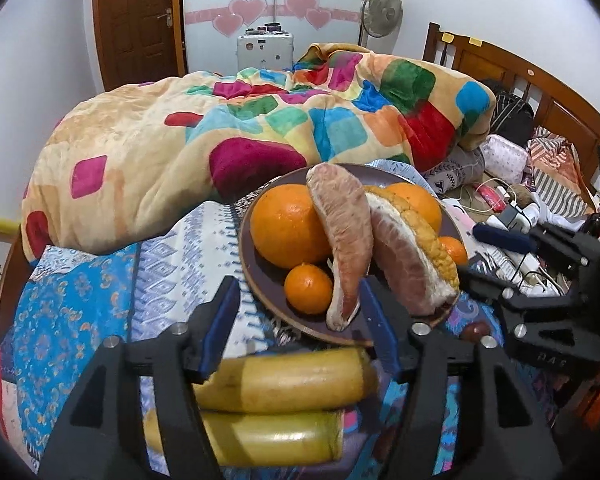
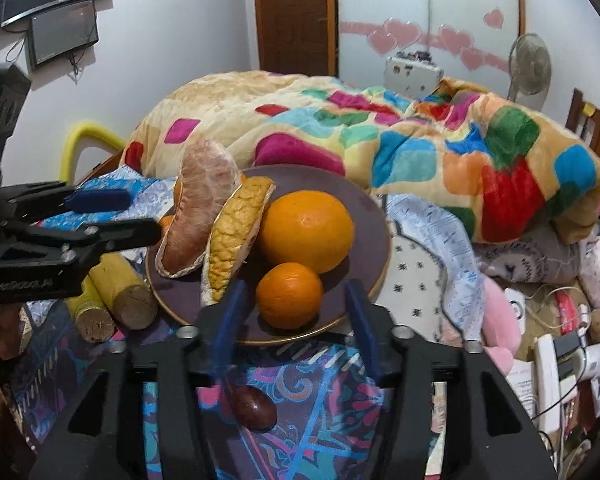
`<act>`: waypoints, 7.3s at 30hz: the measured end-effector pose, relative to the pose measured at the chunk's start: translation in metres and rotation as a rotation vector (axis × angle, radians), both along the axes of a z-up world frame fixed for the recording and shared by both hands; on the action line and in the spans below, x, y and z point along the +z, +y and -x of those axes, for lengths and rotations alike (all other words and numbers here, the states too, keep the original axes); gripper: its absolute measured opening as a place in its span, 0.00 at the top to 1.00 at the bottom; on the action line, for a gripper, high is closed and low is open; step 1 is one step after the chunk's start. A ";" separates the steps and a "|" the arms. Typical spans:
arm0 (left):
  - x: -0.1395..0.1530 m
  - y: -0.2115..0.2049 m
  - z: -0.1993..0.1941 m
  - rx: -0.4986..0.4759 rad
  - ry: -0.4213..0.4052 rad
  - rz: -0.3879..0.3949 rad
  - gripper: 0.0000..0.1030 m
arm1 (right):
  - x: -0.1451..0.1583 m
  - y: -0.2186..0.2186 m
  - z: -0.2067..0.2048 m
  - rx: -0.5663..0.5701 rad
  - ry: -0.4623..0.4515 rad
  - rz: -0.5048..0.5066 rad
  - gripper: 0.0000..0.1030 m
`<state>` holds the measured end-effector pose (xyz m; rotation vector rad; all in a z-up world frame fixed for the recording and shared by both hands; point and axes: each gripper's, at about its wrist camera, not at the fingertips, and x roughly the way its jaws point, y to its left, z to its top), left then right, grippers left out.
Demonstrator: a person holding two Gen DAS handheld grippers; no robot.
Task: Organize fruits
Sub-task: 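Lower both mandarins onto the plate and open both tools, then move the left tool toward a yellow corn cylinder while the right tool approaches the other, then grasp a yellow corn cylinder with each tool and lift them upright, then carry both corn cylinders over the purple plate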
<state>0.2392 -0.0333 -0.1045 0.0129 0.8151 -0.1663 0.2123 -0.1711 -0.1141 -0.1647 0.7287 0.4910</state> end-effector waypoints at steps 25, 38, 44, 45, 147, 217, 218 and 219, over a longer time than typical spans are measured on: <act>-0.031 0.040 0.078 0.097 0.062 -0.018 0.03 | 0.007 0.031 0.067 0.152 -0.018 -0.014 0.37; -0.033 0.098 0.129 0.135 0.072 -0.070 0.13 | -0.013 0.077 0.046 0.223 0.068 0.020 0.56; -0.041 0.130 0.134 0.204 0.103 -0.013 0.17 | -0.013 0.088 0.047 0.232 0.104 0.004 0.61; -0.040 0.134 0.136 0.211 0.099 -0.012 0.18 | -0.013 0.091 0.050 0.243 0.108 0.004 0.61; 0.051 0.051 0.129 -0.014 -0.093 0.048 0.64 | 0.062 0.014 0.093 0.163 -0.028 -0.106 0.66; 0.066 0.039 -0.001 0.018 -0.168 -0.020 0.64 | 0.038 0.035 -0.070 0.147 0.046 0.012 0.47; 0.068 0.037 0.001 0.012 -0.168 -0.018 0.64 | 0.039 0.033 -0.067 0.142 0.036 0.016 0.47; 0.069 0.035 0.003 0.007 -0.168 -0.017 0.64 | 0.040 0.030 -0.063 0.136 0.025 0.018 0.47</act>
